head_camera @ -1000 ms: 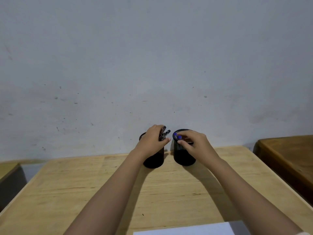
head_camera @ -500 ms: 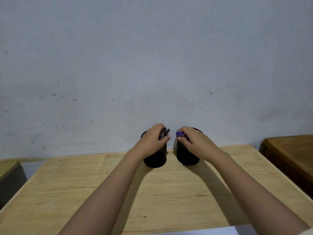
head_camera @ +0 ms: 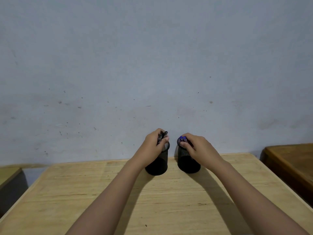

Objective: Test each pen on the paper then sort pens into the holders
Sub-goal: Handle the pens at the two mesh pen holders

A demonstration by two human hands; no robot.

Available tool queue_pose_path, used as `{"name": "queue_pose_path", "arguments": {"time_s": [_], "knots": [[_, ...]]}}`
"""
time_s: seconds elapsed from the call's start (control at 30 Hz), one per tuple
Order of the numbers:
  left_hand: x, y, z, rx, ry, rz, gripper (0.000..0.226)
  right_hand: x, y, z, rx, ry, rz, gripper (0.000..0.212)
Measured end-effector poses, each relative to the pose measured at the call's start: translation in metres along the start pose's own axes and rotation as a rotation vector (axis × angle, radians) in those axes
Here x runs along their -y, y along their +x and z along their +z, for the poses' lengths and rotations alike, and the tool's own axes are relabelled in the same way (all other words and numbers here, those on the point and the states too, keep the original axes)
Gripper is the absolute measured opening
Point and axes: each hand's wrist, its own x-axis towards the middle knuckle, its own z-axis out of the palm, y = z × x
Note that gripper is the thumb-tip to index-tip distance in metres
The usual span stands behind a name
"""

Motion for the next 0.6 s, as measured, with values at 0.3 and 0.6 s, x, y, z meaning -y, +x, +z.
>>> {"name": "queue_pose_path", "arguments": {"time_s": [0.3,0.6], "knots": [[-0.062,-0.009,-0.031,-0.08,-0.13,0.132,0.008,0.038,-0.012,-0.049,-0.111,0.239,-0.076,0.013],[-0.086,-0.077,-0.051,0.062,-0.008,0.129,0.005,0.074,-0.07,-0.071,-0.076,0.219,-0.143,0.013]]}}
